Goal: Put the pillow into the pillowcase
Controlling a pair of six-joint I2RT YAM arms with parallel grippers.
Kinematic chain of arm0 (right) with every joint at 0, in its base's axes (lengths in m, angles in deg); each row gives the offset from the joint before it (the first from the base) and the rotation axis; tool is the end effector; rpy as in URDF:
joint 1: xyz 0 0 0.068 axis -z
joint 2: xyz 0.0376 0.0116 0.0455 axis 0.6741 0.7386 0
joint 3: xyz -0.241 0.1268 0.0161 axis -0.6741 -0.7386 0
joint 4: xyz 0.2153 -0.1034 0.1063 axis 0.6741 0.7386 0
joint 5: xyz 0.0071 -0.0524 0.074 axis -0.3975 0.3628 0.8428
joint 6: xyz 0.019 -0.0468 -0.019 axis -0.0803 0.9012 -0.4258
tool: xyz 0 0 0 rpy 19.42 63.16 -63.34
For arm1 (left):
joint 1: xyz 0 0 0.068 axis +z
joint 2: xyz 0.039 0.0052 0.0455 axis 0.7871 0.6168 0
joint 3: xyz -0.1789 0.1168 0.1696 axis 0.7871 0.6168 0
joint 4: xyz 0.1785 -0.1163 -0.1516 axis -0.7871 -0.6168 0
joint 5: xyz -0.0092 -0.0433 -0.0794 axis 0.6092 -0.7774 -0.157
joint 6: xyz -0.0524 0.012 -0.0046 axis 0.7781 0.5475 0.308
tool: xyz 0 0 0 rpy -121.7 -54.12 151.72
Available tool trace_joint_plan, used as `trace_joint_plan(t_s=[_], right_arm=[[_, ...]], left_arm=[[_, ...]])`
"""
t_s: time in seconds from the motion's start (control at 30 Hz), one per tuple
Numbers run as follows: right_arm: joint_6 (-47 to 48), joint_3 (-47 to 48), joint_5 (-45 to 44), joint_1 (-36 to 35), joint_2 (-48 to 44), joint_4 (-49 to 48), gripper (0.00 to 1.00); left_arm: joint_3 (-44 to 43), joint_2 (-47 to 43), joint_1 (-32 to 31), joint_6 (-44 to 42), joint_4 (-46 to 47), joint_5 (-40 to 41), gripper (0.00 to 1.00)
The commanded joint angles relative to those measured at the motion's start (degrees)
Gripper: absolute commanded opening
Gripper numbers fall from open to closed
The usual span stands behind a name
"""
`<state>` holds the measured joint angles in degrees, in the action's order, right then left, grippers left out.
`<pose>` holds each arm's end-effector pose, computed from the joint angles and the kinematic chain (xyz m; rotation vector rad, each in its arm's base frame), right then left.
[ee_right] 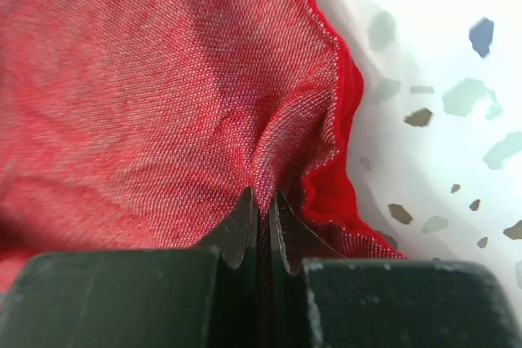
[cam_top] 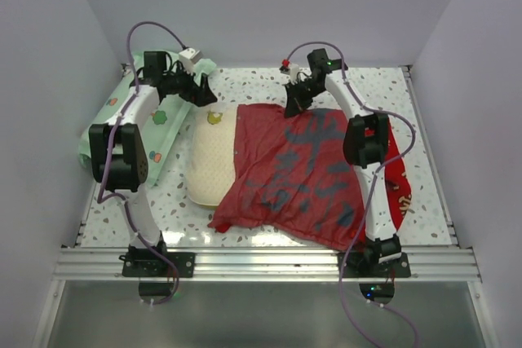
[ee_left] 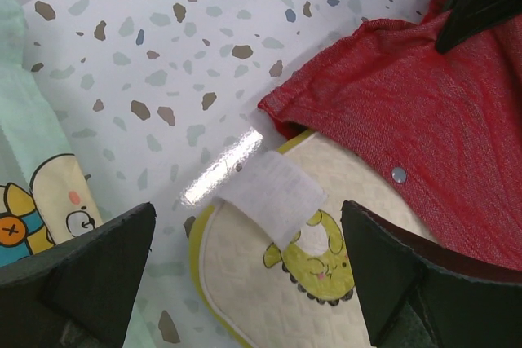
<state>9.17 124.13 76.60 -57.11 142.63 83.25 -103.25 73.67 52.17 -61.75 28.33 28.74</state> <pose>0.5029 0.1553 0.1938 -0.9604 2.4323 0.8943 0.4514 -0.0224 0.2573 0.6114 2.0674 -0.7223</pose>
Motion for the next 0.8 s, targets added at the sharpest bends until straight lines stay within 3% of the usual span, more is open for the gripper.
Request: trace_joint_plan(t_s=[0.0, 0.07, 0.2, 0.4, 0.5, 0.53, 0.6, 0.63, 0.67, 0.7, 0.77], right_arm=[[-3.62, -0.27, 7.86, -0.31, -11.36, -2.33, 0.0], [-5.47, -3.17, 7.95, -0.4, -19.86, -9.27, 0.0], [-5.31, -1.96, 10.49, -1.27, -27.71, -9.31, 0.0], [1.72, -12.05, 9.01, -3.47, -38.08, -6.14, 0.0], [5.41, -17.85, 6.65, -5.13, -41.0, -5.79, 0.0], [6.03, -19.69, 5.85, -5.58, -42.23, -5.7, 0.0], [7.35, -20.5, 4.27, -6.46, -42.59, -5.7, 0.0], [7.44, -20.5, 3.65, -7.07, -42.33, -6.14, 0.0], [7.26, -20.33, 3.21, -7.51, -41.98, -6.4, 0.0], [7.0, -19.98, 2.77, -8.04, -41.63, -6.58, 0.0], [6.48, -18.49, 1.36, -9.97, -39.35, -6.32, 0.0]], left_arm=[[-0.89, -4.74, 0.19, 1.16, 2.42, -1.91, 0.98], [-2.21, -5.97, 0.19, 2.05, 2.61, -3.39, 0.96], [-5.2, -7.73, 0.1, 2.84, 0.85, -7.71, 0.98], [-0.74, -7.39, -1.47, -4.79, -8.18, -14.04, 1.0], [6.01, -7.82, -1.83, -6.55, -5.41, -17.37, 1.0], [6.92, -7.91, -2.7, -8.04, -5.65, -20.08, 0.94], [7.54, -8.0, -4.02, -11.47, -9.41, -23.69, 0.67], [7.72, -7.91, -5.6, -13.14, -10.39, -26.84, 0.24], [7.89, -8.26, -6.57, -13.5, -11.1, -27.83, 0.06], [9.11, -8.7, -7.62, -13.16, -10.41, -28.62, 0.0], [10.17, -10.36, -11.14, -12.01, -9.35, -30.55, 0.0]])
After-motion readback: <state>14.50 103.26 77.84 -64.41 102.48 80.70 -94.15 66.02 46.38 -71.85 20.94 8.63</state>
